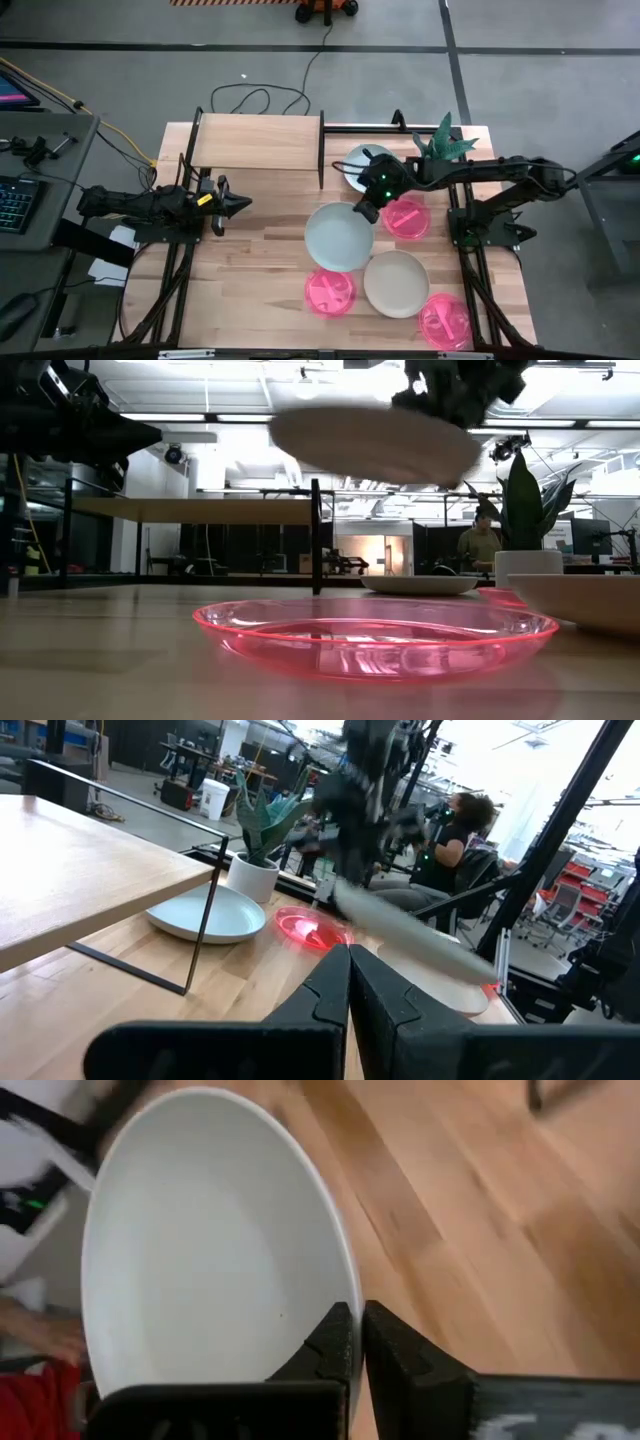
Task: Place and stack plates onto a shelf
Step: Put the bottom white plate on the shelf
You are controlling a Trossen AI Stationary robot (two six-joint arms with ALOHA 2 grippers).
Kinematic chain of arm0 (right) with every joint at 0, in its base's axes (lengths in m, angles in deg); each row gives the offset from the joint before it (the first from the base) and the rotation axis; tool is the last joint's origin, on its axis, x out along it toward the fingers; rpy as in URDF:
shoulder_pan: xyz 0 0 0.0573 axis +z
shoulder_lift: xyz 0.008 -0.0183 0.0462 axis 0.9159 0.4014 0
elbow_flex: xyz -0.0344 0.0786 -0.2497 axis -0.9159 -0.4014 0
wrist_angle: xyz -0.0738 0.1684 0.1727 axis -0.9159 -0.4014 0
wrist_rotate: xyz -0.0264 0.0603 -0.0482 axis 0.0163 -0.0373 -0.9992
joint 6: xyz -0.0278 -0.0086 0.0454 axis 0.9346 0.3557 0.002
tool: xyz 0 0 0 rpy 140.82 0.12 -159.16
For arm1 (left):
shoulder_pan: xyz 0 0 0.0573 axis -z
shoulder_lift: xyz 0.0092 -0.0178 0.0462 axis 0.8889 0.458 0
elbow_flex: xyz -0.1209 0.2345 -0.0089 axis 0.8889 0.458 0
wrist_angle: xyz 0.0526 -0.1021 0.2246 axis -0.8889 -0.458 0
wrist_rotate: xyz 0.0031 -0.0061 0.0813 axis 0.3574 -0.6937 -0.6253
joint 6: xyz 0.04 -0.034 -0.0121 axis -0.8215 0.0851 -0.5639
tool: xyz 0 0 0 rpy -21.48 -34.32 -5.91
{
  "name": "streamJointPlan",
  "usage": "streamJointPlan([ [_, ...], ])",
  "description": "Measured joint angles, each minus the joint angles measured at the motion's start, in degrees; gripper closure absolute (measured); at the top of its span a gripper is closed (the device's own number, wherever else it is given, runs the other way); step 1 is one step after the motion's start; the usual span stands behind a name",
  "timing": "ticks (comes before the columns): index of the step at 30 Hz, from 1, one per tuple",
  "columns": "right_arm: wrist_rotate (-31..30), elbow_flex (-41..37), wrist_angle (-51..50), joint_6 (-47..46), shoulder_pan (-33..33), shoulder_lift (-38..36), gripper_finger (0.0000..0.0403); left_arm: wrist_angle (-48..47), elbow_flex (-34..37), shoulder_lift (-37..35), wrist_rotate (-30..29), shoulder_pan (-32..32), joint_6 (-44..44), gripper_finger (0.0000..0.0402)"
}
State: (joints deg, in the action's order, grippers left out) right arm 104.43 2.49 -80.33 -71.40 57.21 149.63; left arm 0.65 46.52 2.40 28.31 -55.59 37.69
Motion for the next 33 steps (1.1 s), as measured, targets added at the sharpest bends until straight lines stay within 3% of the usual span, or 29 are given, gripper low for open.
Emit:
streamJointPlan([
  [5, -6.4, 11.0, 2.9, 2.1, -0.4, 2.2, 0.0403, 0.0, 0.0, 0.0, 0.0, 0.0, 0.0, 0.0401],
  [12, -17.3, 29.3, 3.9, 6.5, -6.1, 7.9, 0.0403, 0.0, 0.0, 0.0, 0.0, 0.0, 0.0, 0.0401],
  [18, -18.0, 44.0, 3.5, 6.4, -11.3, 20.5, 0.0403, 0.0, 0.0, 0.0, 0.0, 0.0, 0.0, 0.0401],
  [25, -18.0, 57.8, -7.1, 5.2, -15.0, 36.5, 0.0403, 0.0, 0.0, 0.0, 0.0, 0.0, 0.0, 0.0401],
  [33, -21.4, 66.6, -19.5, 5.2, -17.7, 42.6, 0.0403, 0.0, 0.0, 0.0, 0.0, 0.0, 0.0, 0.0401],
])
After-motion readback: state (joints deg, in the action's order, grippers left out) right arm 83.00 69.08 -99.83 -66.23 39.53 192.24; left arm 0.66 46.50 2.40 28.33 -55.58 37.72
